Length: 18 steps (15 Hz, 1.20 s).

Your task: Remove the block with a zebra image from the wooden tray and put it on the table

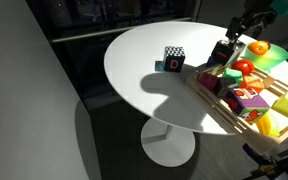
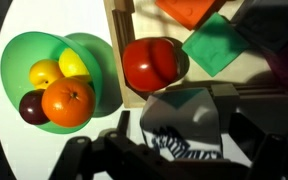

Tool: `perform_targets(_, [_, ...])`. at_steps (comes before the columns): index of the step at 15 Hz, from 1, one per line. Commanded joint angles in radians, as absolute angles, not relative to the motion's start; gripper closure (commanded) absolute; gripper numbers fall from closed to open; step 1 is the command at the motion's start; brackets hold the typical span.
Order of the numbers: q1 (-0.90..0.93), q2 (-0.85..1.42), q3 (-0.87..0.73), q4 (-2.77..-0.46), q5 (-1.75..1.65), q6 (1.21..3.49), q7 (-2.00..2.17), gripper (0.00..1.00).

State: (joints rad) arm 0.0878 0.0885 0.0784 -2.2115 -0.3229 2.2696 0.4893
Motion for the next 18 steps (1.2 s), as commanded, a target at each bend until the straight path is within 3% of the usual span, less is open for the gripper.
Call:
perform_targets(1, [0.089, 0.071, 0.074, -2.203, -0.253, 2.21, 0.38, 0.0])
perform_targets(18, [0.073, 0.149, 0.024, -2.189, -0.263, 2.208, 0.297, 0.0])
